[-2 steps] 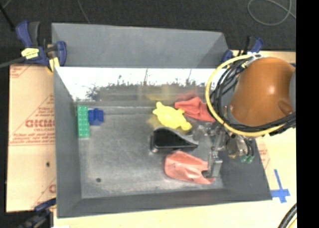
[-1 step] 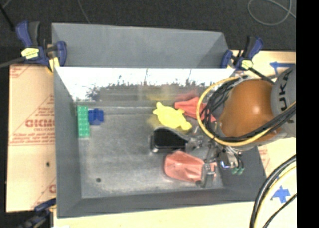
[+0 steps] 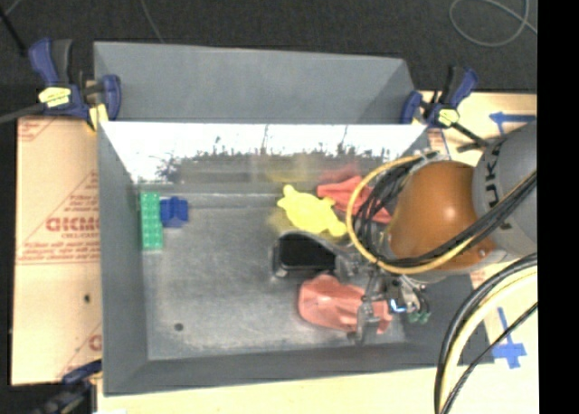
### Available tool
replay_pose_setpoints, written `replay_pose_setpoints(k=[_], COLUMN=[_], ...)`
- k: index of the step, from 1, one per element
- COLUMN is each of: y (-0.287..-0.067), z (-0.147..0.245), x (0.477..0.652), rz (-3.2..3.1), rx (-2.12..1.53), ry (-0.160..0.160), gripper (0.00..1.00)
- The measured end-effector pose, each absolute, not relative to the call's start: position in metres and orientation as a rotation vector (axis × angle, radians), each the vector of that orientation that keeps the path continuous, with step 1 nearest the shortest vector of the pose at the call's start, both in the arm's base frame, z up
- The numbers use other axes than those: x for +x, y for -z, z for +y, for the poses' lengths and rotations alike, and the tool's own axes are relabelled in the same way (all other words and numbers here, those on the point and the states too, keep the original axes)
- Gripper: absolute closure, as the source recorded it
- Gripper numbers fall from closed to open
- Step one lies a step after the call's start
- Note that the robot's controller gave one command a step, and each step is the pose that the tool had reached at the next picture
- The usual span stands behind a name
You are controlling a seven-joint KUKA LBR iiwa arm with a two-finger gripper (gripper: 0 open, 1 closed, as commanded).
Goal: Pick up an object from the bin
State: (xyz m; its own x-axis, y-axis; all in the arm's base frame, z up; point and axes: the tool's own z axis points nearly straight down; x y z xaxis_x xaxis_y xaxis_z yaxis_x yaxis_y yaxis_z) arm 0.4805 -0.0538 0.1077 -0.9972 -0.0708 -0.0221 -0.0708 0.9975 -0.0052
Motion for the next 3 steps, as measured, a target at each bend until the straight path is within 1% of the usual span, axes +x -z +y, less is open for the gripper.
replay_pose_setpoints(k=[1,2,3], y=[-0.138,-0.095,-0.075], z=[-0.048,-0.058,-0.066], x=[0.478,0.479,0.477], rz=[3.132,3.105,3.103], rx=[0.144,0.064,0.295], ry=[0.001,0.009,0.001], gripper=[0.0,0.0,1.0])
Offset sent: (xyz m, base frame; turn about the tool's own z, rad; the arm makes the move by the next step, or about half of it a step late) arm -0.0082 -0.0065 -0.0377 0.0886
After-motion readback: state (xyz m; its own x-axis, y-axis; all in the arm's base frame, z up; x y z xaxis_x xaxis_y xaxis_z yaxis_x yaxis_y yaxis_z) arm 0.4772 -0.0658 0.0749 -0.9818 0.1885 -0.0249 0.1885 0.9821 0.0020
